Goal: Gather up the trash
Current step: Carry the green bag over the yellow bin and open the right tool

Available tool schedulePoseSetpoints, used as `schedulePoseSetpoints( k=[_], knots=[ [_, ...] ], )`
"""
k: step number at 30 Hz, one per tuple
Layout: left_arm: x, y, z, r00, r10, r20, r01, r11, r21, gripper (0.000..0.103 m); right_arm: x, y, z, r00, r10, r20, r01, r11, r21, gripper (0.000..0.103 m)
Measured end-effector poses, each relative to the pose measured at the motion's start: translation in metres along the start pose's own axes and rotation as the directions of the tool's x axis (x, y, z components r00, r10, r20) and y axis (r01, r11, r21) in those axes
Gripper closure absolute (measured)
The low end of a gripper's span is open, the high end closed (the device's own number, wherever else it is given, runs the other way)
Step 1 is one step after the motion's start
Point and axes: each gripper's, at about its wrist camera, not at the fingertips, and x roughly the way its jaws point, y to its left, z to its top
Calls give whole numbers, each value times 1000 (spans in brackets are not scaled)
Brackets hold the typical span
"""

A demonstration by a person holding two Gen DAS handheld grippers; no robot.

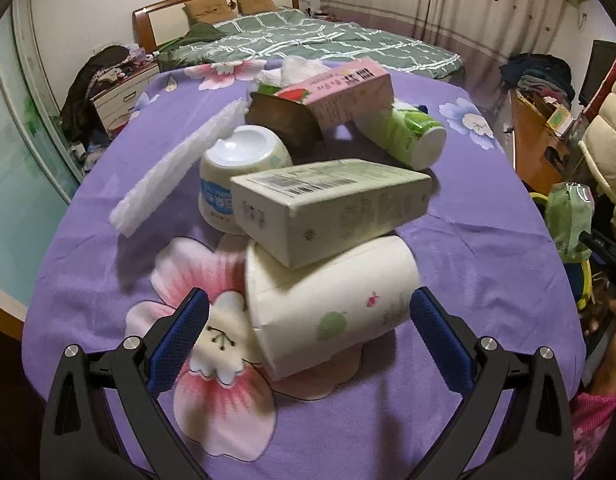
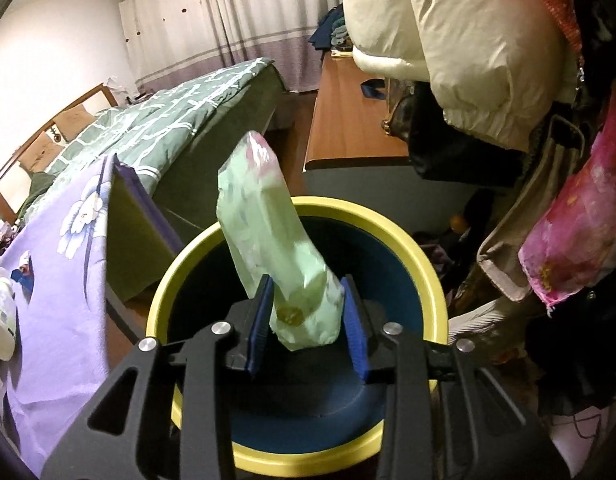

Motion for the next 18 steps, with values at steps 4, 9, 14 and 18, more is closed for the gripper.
schedulePoseSetpoints(
  k=[4,9,14,18],
  knots=[
    [3,-9,0,1000,2,-7,-2,1000,12,4,1,0,-1,1000,14,-4,-14,1000,-4,69],
    [17,-7,2,999,5,-48,-6,1000,-23,4,3,0,0,1000,14,-4,-14,1000,-11,65],
    [27,-6,1,998,1,-56,-3,999,-40,8,1,-2,-2,999,32,-2,-32,999,-10,64],
    [30,-6,2,998,-32,-63,29,999,-35,23,-3,-3,-1,999,46,4,-46,999,-9,64]
  ],
)
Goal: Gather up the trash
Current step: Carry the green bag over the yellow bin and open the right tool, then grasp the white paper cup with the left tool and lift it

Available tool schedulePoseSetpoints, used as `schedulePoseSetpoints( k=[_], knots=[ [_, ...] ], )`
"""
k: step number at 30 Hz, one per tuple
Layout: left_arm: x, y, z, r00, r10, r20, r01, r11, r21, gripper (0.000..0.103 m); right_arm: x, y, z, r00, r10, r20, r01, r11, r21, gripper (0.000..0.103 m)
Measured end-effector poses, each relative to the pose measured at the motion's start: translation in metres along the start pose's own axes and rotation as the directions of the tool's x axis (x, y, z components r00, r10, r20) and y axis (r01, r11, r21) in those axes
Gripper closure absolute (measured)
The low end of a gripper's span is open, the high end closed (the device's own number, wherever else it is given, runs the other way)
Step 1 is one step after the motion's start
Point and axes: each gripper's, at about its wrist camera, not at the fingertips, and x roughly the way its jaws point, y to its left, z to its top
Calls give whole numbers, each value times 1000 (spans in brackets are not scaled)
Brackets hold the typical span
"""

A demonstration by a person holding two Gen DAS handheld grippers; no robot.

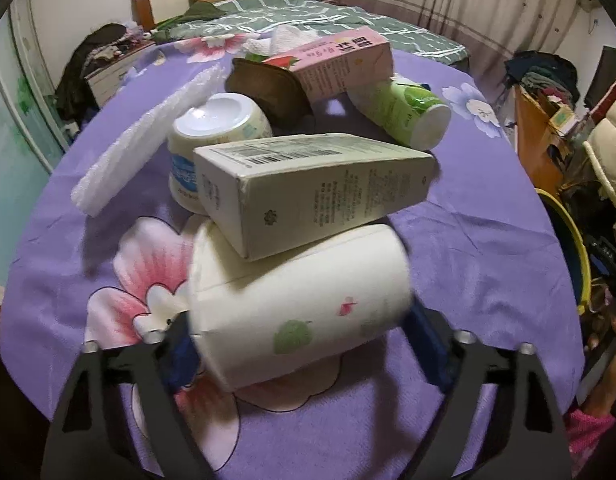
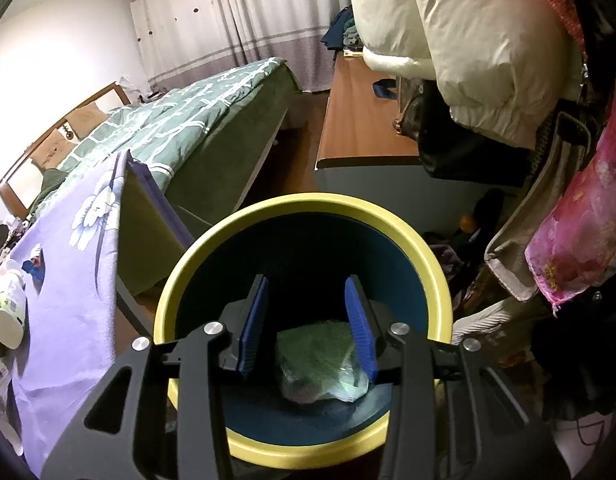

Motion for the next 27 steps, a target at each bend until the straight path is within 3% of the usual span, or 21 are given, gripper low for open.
schedulePoseSetpoints(
  k=[9,10,11,16,24,27],
  knots=[
    [-21,-2,-14,999,-51,19,47,990,135,25,-14,5,-2,1000,23,18,-22,1000,-8,64],
    [-25,-2,-17,998,-65,14,62,986,154,27,-18,7,-2,999,27,23,-27,1000,-9,64],
    [-28,-2,-20,996,-84,7,81,982,171,41,-20,8,-2,999,29,26,-29,1000,-10,64],
    [-41,-1,-28,988,-156,-6,153,964,217,52,-31,15,-4,999,38,39,-37,999,-22,64],
    [-51,-14,-25,975,-222,15,211,942,259,57,-46,15,-3,997,42,61,-40,999,-29,64],
    [-49,-17,-22,973,-232,14,220,938,267,69,-46,15,-2,997,47,60,-45,998,-32,64]
  ],
)
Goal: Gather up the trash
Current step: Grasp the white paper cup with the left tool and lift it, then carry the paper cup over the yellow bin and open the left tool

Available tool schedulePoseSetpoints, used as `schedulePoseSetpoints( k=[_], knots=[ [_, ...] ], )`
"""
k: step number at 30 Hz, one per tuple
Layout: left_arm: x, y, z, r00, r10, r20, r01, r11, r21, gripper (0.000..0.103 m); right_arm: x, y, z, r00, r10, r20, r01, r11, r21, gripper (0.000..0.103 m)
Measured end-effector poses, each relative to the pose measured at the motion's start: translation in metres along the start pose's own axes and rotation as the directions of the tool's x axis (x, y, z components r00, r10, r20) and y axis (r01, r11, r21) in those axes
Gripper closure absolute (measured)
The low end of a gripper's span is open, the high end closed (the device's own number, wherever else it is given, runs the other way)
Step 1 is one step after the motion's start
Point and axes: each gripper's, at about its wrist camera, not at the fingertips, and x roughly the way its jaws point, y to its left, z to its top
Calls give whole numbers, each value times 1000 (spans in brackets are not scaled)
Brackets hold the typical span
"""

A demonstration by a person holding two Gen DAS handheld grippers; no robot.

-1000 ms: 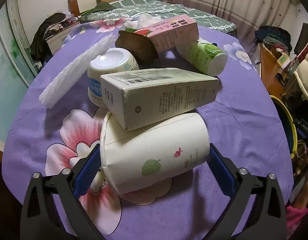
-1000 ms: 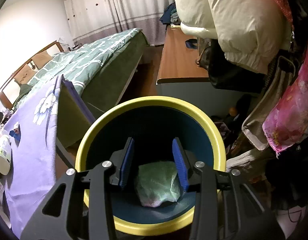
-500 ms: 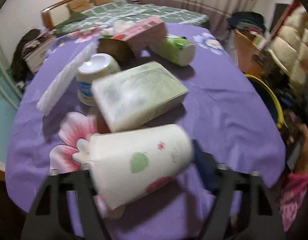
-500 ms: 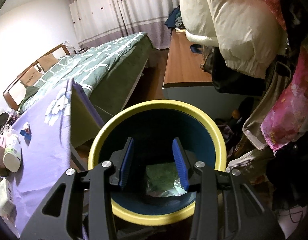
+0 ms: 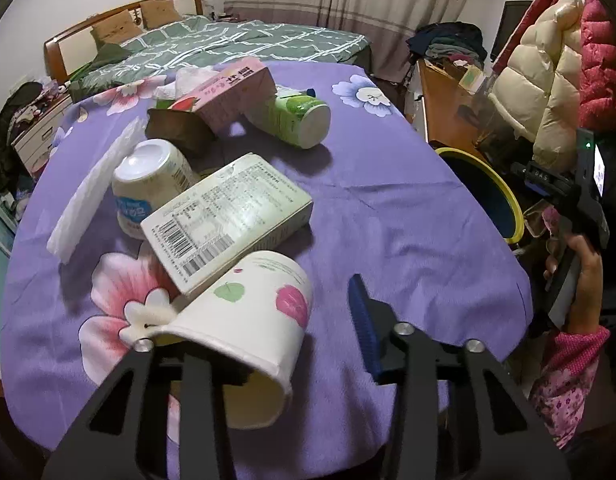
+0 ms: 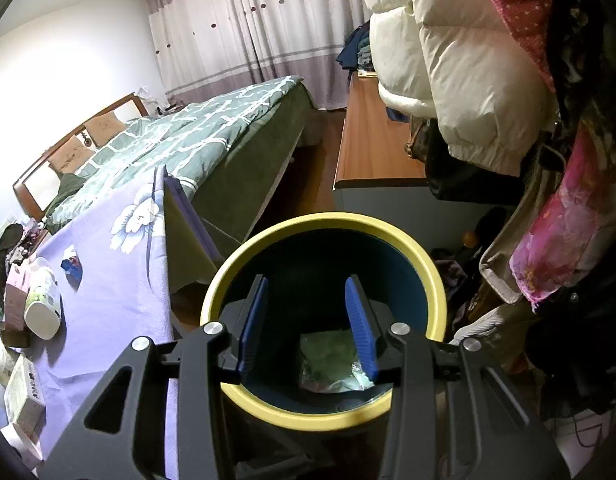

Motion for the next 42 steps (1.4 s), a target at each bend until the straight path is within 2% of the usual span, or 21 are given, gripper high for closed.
schedulePoseSetpoints(
  k=[2,5,11,15,18,23,27,31,34,39,40,42],
  knots=[
    [7,2,1,1000,-19,-24,19,1000,0,88,1,1,0,1000,9,-3,-9,1000,-3,64],
    [14,1,1,998,-36,-47,36,999,7,99,3,3,-1,1000,18,-6,-18,1000,-9,64],
    [6,-16,12,999,-30,16,29,996,88,99,5,3,-2,1000,21,-6,-21,1000,-12,64],
    [5,-41,36,996,-75,45,68,986,151,99,-2,-3,0,1000,3,18,-2,1000,-18,64],
    [9,-71,61,989,-133,66,114,967,229,99,-13,-9,1,999,-16,39,17,999,-28,64],
    [32,-140,107,968,-240,77,197,910,364,99,-33,-24,-3,997,-47,66,50,998,-37,64],
    [67,-194,138,948,-318,10,285,863,417,99,-42,-37,-10,996,-68,60,70,997,-33,64],
    [113,-251,157,917,-388,-97,388,804,450,99,-49,-52,-17,996,-78,42,79,997,-23,64],
    [140,-276,160,902,-405,-150,426,779,460,99,-52,-62,-20,996,-86,31,87,996,-13,64],
    [190,-301,166,870,-426,-249,493,771,403,98,-53,-74,-22,995,-95,15,95,995,-4,64],
    [202,-304,167,861,-426,-278,506,775,379,95,-53,-75,-23,995,-96,12,96,995,-3,64],
    [210,-302,165,850,-437,-293,521,778,352,54,-52,-77,-23,995,-94,9,94,996,2,64]
  ],
)
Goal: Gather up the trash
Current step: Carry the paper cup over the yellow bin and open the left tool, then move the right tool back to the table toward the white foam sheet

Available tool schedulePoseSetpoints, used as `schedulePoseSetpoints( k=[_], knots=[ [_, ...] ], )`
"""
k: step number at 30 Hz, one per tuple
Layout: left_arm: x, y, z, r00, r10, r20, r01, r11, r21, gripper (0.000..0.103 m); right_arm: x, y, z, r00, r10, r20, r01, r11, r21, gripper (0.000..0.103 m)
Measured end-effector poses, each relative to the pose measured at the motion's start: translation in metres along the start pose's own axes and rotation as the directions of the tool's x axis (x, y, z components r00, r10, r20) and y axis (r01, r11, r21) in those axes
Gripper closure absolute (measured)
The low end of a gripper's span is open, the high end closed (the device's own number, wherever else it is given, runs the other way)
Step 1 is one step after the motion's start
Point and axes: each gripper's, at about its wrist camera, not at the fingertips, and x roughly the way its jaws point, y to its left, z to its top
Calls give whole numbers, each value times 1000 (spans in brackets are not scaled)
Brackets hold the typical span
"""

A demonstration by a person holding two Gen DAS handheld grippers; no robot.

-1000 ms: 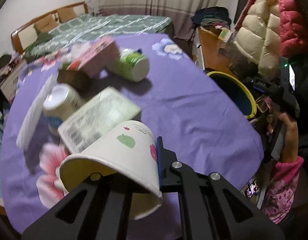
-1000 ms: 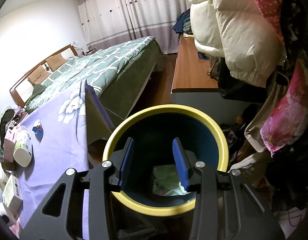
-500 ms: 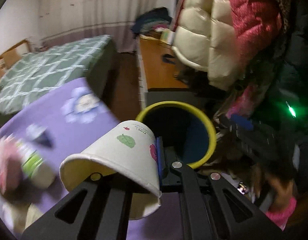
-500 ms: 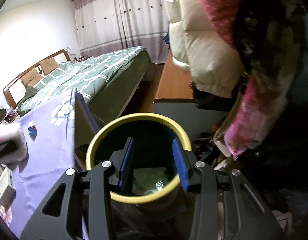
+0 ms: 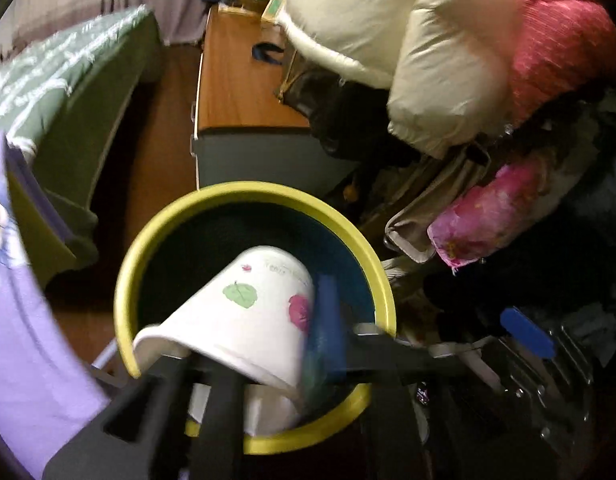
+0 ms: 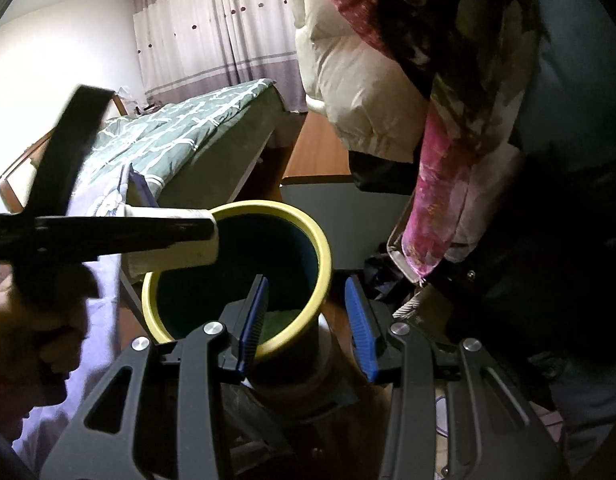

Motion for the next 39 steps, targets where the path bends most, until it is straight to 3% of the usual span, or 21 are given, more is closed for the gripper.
schedulePoseSetpoints(
  k=[1,2,12,20,24,27,30,33,39],
  knots=[
    [2,2,0,1000,5,12,-5,1000,-6,26,0,0,0,1000,1,-1,-1,1000,3,64],
    [2,2,-1,1000,11,23,-11,1000,-4,17,1,-1,0,1000,1,-2,-1,1000,5,64],
    [-29,7,-12,999,13,31,-13,1000,-18,13,-1,9,-3,1000,12,-10,-12,1000,-6,64],
    [-139,6,-61,985,27,170,-21,999,-40,10,-5,34,-7,999,49,-21,-49,998,-41,64],
    [-203,19,-103,962,94,256,-74,993,-88,7,-10,60,-10,995,93,-19,-94,992,-79,64],
    [-252,35,-143,931,170,323,-126,980,-153,5,-13,87,-13,990,137,-26,-139,983,-121,64],
    [-297,51,-183,888,272,371,-201,955,-217,5,-18,121,-18,981,188,-38,-192,967,-170,63],
    [-343,68,-226,823,401,403,-293,906,-304,5,-23,157,-23,967,249,-50,-254,944,-212,63],
    [-411,102,-294,724,552,414,-357,813,-459,5,-35,237,-33,924,371,-96,-382,875,-298,63]
  ],
)
